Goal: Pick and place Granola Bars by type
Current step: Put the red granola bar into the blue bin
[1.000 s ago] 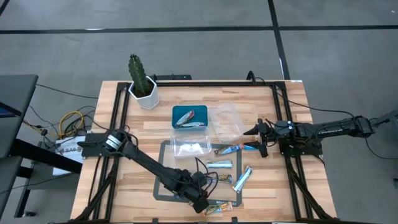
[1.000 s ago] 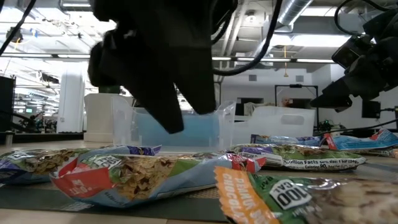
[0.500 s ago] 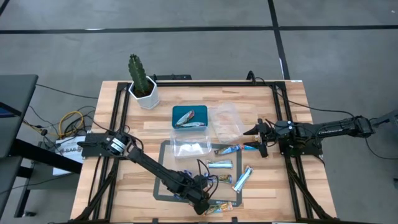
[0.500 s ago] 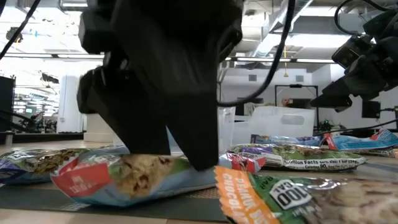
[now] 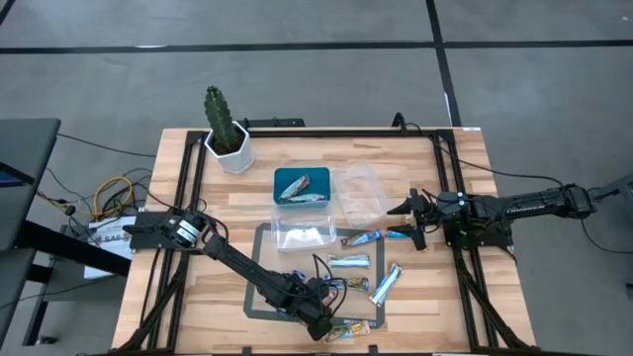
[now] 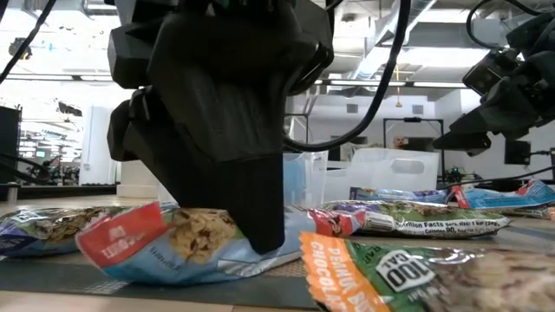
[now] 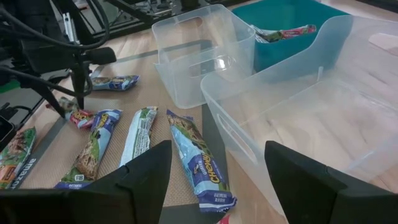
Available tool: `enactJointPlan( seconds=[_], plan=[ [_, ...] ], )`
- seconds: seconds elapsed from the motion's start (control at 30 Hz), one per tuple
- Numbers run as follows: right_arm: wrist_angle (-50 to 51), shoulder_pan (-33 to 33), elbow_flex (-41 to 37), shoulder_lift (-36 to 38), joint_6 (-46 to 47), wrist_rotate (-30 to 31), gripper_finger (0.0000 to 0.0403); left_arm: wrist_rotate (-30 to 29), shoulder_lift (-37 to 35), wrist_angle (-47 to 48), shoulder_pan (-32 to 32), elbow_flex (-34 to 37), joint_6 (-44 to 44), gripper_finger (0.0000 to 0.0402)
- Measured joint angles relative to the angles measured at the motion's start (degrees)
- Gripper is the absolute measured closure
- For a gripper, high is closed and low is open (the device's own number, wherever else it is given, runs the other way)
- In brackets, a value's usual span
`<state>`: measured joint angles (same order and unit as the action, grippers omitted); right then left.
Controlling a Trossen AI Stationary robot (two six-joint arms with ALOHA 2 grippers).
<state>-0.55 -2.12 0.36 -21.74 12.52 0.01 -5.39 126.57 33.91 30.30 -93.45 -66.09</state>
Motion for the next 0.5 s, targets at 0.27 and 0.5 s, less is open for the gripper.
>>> enactJointPlan(
  seconds=[0.27, 0.5],
  plan=[
    [0.03, 0.0, 0.0, 0.0, 0.01, 0.0, 0.0154, -0.01, 0.06, -0.32, -0.04, 0.03, 1.26, 0.0329],
    [0.05, 0.01, 0.0, 0.0, 0.01, 0.01, 0.0154, 0.22, 0.25, 0.05, 0.0, -0.8, 2.21, 0.0333]
  ],
)
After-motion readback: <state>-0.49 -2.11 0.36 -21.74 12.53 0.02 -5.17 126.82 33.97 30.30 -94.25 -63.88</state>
